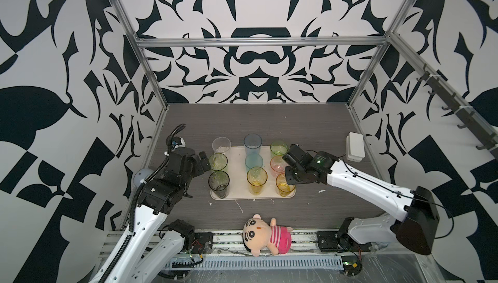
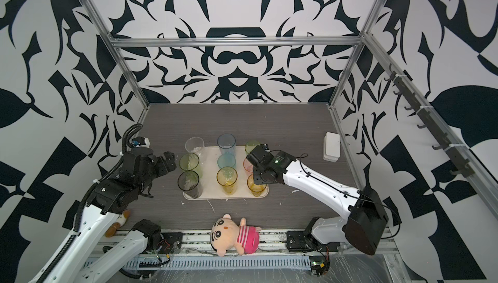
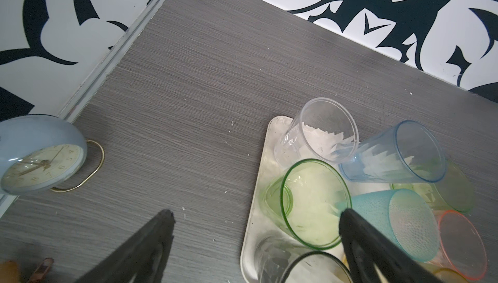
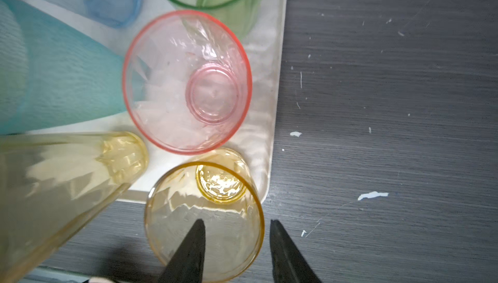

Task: Place the glasses into the tray
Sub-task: Place the glass on the tray, then reset both arms

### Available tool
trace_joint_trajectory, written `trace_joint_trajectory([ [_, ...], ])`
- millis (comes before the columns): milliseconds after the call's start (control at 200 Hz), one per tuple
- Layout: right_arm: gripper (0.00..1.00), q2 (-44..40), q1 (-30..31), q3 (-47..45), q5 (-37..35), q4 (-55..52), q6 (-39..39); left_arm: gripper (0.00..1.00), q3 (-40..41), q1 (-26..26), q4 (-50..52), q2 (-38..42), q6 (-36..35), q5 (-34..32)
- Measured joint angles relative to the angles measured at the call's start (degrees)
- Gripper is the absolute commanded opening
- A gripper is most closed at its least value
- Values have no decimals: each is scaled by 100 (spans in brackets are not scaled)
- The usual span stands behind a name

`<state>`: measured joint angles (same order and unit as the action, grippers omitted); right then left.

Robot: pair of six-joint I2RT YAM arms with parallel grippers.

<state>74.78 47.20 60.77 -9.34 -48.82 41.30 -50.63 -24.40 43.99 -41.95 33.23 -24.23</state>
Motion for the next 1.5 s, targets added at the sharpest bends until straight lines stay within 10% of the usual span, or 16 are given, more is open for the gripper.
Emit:
trace_joint_trajectory([
  [375, 60, -922, -960, 400, -407, 144, -793, 99, -496, 0, -140, -361, -118, -284],
  [730, 99, -1449, -2409, 26, -809, 1285, -1934, 99, -605, 48, -1294, -787, -1121, -1268],
  [1210, 100, -1023, -3991, -1364, -909, 3296, -2345, 99, 1047, 2376, -4000, -1165, -1652, -1687],
  [1500, 100, -297, -4411, -2214, -905, 4723, -2361, 99, 2315, 2677, -5888, -2059, -2149, -1672],
])
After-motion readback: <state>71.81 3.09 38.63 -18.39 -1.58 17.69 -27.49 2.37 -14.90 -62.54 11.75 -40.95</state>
